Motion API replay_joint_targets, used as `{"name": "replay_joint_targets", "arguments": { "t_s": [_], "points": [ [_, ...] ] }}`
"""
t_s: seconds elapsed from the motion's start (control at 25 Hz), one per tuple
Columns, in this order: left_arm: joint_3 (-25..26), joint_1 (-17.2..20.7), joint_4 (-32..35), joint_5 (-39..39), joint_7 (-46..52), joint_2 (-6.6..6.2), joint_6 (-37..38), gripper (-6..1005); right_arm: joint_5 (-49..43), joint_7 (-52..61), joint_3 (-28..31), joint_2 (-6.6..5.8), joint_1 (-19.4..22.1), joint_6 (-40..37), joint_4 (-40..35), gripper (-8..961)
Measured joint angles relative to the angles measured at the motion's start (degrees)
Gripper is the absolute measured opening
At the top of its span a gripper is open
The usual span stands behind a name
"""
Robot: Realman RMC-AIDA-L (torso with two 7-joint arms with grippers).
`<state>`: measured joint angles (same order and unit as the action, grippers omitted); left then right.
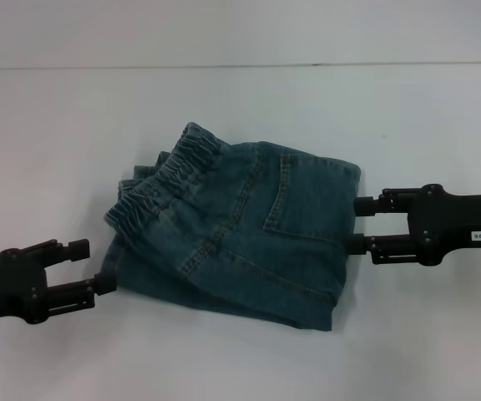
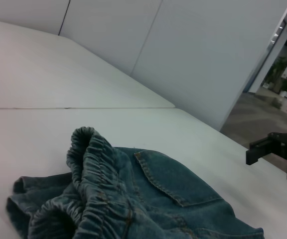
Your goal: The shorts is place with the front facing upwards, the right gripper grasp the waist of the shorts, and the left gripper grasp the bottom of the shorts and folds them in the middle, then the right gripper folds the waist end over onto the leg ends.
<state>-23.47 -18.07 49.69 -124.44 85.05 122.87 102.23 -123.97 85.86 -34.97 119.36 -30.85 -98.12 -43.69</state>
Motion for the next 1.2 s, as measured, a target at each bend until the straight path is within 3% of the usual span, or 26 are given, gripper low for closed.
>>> {"name": "replay_joint_targets", "arguments": {
  "t_s": [1.2],
  "points": [
    [0.2, -1.2, -2.2, 0.4, -0.3, 0.28, -0.8, 828, 0.3, -1.2, 0.1, 0.08, -0.7, 5.5, 3.0, 748]
  ]
}}
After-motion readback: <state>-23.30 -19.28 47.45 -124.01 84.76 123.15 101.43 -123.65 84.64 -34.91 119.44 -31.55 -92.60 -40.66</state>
